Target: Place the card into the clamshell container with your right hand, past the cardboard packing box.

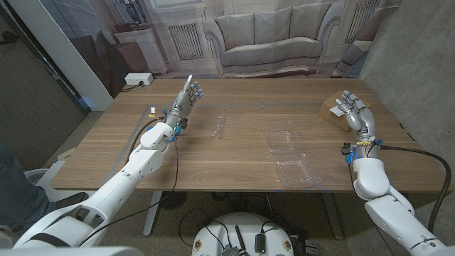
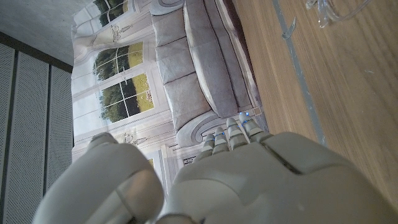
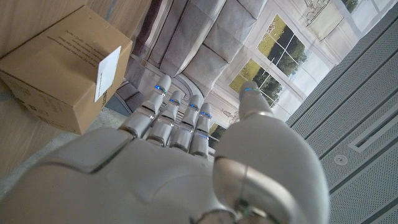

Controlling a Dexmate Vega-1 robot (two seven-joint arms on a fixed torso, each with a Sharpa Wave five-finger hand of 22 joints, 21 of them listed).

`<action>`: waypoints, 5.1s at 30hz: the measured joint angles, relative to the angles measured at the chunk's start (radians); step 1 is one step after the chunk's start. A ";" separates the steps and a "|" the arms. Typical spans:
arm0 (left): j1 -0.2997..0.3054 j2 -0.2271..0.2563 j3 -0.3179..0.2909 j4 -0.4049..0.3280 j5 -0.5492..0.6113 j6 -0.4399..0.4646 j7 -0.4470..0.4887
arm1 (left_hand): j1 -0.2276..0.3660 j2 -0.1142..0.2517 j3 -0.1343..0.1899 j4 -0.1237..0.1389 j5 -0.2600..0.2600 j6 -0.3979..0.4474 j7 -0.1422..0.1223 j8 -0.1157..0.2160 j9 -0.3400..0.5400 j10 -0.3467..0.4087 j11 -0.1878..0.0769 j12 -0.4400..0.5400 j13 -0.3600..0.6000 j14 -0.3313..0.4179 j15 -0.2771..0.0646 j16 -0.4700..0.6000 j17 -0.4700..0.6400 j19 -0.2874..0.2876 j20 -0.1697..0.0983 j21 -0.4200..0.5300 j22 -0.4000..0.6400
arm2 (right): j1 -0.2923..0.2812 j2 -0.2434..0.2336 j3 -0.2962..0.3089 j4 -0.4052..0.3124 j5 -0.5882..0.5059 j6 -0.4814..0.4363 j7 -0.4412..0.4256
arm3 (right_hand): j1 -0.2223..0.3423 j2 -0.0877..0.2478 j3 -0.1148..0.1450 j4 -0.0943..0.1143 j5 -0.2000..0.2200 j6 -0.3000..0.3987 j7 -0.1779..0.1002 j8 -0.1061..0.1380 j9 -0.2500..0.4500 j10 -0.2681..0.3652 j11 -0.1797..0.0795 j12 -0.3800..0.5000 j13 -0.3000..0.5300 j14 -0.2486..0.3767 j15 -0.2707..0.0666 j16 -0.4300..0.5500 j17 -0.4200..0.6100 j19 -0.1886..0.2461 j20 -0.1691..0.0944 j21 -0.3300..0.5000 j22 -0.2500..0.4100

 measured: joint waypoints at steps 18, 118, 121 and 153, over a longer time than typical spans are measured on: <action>-0.005 -0.002 0.009 0.006 0.001 0.005 -0.014 | 0.000 0.000 0.000 0.000 0.000 0.000 0.000 0.000 0.000 0.000 0.000 -0.007 0.000 0.000 0.000 -0.008 0.003 0.000 0.000 -0.008 0.000 | -0.021 -0.005 0.023 -0.027 -0.095 -0.088 -0.063 | 0.029 0.000 0.004 0.004 0.000 0.005 -0.005 0.000 0.000 0.005 0.001 0.000 0.000 0.011 0.000 0.000 0.000 0.009 -0.002 0.000 0.000; 0.012 -0.027 0.009 0.036 -0.008 -0.015 -0.015 | 0.007 0.007 -0.016 0.004 -0.007 0.000 0.000 0.000 0.000 -0.004 -0.004 -0.007 0.000 -0.004 0.004 -0.008 0.002 0.000 0.000 -0.051 0.000 | 0.135 -0.244 -0.240 -0.051 -0.551 -0.770 -0.252 | 0.155 0.003 0.022 0.014 0.000 0.121 -0.075 0.009 0.004 0.123 -0.059 -0.004 0.000 0.123 -0.009 0.000 0.007 0.086 -0.007 0.023 0.009; 0.012 -0.028 0.009 0.037 -0.008 -0.016 -0.015 | 0.007 0.007 -0.019 0.000 -0.007 0.000 0.000 0.000 0.000 -0.004 -0.004 -0.007 0.000 -0.004 0.004 -0.008 0.002 0.000 0.000 -0.055 0.000 | 0.138 -0.248 -0.246 -0.046 -0.551 -0.780 -0.251 | 0.155 0.003 0.022 0.014 0.000 0.121 -0.075 0.009 0.004 0.125 -0.058 -0.004 0.000 0.123 -0.009 0.000 0.009 0.086 -0.007 0.023 0.009; 0.035 -0.019 0.008 0.000 -0.006 -0.015 0.006 | 0.006 0.007 -0.019 0.000 -0.007 0.004 -0.004 0.000 0.000 -0.004 -0.004 -0.007 0.000 -0.004 0.004 -0.008 0.002 0.000 0.000 -0.063 0.005 | 0.198 -0.301 -0.334 0.013 -0.594 -0.871 -0.259 | 0.153 -0.023 0.000 0.036 0.008 0.123 -0.084 -0.007 0.004 0.108 -0.074 -0.022 0.000 0.123 -0.009 -0.008 0.009 0.086 -0.007 0.023 0.014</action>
